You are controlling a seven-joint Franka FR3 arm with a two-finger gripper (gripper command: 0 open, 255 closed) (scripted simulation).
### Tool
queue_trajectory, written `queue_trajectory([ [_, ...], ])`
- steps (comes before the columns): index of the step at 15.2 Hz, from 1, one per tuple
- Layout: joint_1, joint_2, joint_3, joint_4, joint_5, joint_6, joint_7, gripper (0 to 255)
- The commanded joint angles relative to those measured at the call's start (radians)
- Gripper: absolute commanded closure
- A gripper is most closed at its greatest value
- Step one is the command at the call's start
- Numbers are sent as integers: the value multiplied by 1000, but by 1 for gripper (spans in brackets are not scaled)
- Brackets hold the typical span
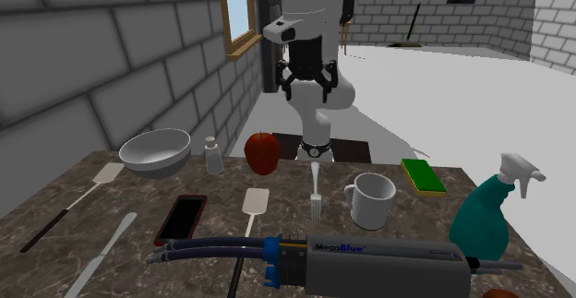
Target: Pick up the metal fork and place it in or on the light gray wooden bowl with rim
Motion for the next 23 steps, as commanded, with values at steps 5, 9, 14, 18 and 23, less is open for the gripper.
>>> queue_trajectory([
  [5, 16, 52, -28, -91, 25, 150, -41, 0],
  [9, 39, 132, -54, -160, 56, 305, -89, 0],
  [14, 78, 271, -86, -212, 114, 500, -164, 0],
  [18, 93, 321, -92, -240, 138, 578, -188, 0],
  [23, 103, 352, -88, -294, 153, 664, -196, 0],
])
